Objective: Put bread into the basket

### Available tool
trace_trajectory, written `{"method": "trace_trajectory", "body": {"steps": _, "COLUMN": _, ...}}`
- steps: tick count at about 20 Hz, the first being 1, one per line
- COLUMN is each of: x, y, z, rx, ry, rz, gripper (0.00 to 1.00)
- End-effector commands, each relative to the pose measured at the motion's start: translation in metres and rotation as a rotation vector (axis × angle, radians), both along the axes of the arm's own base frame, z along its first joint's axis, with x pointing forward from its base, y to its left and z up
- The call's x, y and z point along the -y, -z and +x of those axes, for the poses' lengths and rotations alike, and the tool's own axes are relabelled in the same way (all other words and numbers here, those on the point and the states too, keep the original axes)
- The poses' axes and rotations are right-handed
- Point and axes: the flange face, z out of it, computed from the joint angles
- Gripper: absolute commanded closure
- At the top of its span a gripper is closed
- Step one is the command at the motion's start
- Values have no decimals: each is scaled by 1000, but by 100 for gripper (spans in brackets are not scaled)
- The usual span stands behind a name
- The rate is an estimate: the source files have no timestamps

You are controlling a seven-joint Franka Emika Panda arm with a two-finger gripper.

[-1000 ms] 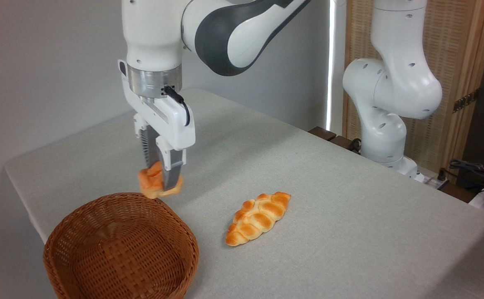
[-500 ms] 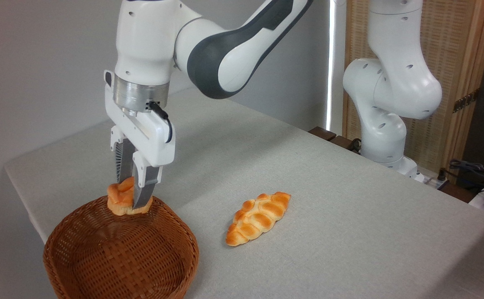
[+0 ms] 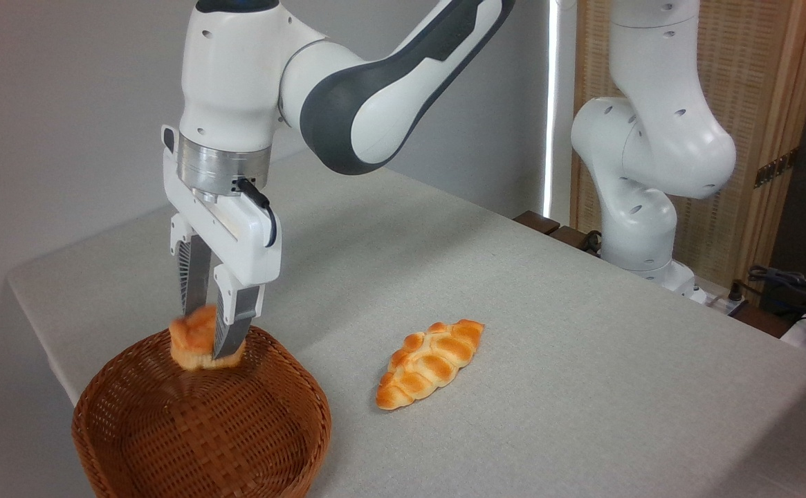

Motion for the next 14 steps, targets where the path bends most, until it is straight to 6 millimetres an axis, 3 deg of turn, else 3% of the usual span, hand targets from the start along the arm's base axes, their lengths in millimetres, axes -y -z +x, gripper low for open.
{"method": "trace_trajectory", "body": {"steps": 1, "x": 2, "y": -4, "z": 5, "rx": 10, "ry": -35, "rz": -24, "gripper": 0}}
{"method": "trace_trajectory", "body": {"steps": 5, "x": 3, "y": -7, "z": 3, "rx": 6, "ry": -31, "rz": -24, "gripper": 0}}
{"method": "trace_trajectory", "body": {"steps": 14, "x": 0, "y": -17, "z": -34, "rx": -220, "ry": 8, "rz": 61, "gripper": 0}}
